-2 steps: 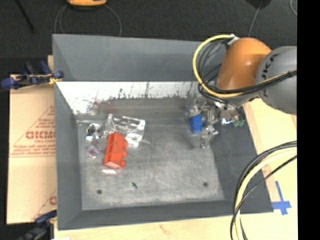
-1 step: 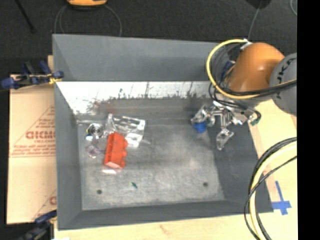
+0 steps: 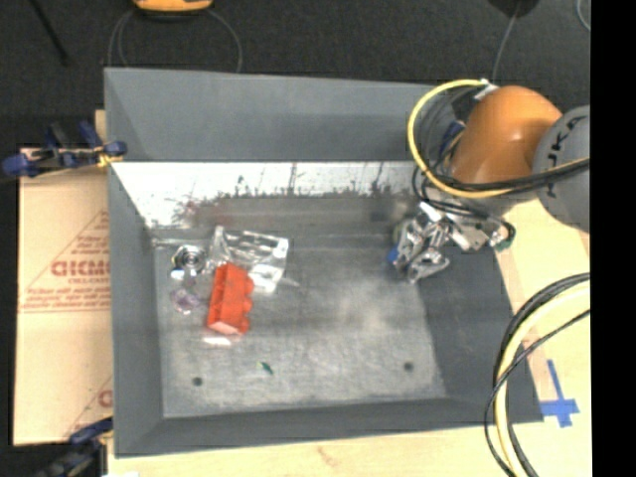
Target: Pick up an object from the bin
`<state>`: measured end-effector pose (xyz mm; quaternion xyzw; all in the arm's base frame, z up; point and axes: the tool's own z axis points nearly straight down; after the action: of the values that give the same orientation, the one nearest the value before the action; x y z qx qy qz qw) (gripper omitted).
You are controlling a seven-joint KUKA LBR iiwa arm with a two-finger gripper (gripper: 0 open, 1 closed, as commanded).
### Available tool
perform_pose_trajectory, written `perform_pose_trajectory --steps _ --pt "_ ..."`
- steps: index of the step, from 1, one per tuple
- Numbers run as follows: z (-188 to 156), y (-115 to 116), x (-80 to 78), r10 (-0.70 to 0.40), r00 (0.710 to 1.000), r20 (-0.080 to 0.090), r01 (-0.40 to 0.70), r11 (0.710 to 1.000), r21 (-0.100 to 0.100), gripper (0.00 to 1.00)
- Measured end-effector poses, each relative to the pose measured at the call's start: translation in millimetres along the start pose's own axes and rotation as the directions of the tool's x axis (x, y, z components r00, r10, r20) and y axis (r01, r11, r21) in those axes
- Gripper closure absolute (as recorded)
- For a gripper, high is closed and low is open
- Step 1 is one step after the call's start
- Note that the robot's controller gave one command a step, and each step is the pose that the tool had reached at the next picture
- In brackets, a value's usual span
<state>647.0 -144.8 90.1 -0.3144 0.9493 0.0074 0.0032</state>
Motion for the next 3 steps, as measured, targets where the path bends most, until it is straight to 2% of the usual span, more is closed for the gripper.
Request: perform_pose_trajectory --steps 1,2,3 --pt "-24 -3 6.2 0.226 0.974 -0.001 -0.226 0.974 0.012 1.00" --pt "-108 52 -24.0 0.383 0.924 0.009 -0.383 0.924 0.018 1.00" --pt "-104 50 -21.1 0.385 0.923 0.002 -0.385 0.923 0.017 1.00"
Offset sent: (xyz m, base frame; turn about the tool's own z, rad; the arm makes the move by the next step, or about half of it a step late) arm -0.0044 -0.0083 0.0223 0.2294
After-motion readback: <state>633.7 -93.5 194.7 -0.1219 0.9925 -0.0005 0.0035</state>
